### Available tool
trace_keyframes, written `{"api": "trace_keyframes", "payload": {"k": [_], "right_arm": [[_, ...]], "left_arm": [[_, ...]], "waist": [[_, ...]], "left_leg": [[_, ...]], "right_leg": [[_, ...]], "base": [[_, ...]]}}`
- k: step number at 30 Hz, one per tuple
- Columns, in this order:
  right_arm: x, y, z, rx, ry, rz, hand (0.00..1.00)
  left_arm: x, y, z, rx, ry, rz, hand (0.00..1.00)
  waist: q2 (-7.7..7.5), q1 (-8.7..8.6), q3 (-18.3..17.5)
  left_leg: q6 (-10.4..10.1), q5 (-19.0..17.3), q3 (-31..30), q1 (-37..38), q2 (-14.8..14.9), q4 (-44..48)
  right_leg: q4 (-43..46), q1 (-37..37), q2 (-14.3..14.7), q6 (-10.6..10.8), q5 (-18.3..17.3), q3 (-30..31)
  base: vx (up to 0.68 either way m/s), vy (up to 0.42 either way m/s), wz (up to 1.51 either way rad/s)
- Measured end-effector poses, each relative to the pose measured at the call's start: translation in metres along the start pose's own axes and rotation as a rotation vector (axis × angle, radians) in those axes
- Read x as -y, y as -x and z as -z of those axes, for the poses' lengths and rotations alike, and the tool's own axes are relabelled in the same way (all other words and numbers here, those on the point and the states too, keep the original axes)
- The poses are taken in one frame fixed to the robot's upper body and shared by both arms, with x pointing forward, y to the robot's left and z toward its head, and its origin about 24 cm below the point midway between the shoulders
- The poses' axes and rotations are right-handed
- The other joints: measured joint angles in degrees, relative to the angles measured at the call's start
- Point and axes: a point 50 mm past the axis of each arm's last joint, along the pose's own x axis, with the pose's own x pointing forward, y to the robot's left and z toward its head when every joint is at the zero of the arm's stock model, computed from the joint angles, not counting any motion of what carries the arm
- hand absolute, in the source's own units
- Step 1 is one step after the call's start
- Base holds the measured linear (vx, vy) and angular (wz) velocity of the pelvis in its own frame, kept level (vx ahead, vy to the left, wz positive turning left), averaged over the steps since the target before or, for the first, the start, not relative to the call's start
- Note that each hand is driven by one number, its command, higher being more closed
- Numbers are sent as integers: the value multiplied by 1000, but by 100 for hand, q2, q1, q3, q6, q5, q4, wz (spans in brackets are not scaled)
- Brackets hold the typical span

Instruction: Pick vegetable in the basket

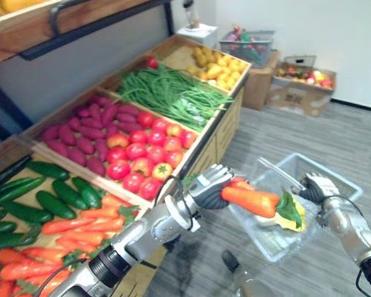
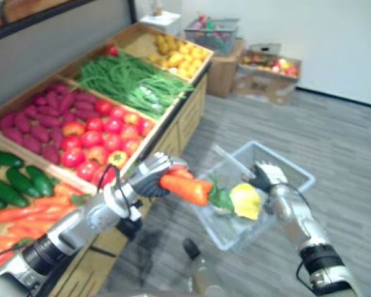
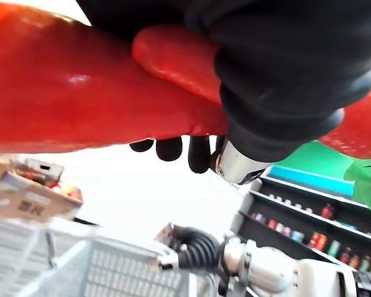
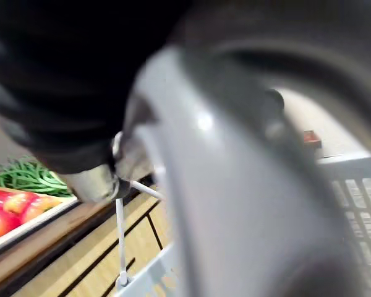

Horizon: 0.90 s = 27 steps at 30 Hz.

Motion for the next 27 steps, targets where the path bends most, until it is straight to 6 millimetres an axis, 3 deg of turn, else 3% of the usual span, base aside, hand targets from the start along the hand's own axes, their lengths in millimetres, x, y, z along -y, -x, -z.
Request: {"api": "trace_keyframes", "payload": {"k": [13,19,27], "right_arm": [[23,2,-50,308,4,33,100],[33,6,-60,377,7,28,100],[37,18,-101,577,-83,26,100]], "left_arm": [[47,-2,2,-3,75,211,100],[57,-1,8,-16,60,298,100],[79,4,10,-29,79,404,100]], "waist": [[3,-312,-1],[6,-387,-3],[24,-522,-15]], "left_leg": [[-142,41,556,187,-46,-95],[-165,53,699,186,-52,-113],[-171,58,716,185,-55,-116]], "right_leg": [[-31,-134,262,-6,69,319],[-48,-206,337,-6,111,416],[-51,-221,356,-6,112,429]], "base": [[46,-5,-21],[64,-8,-13],[51,-34,-1]]}}
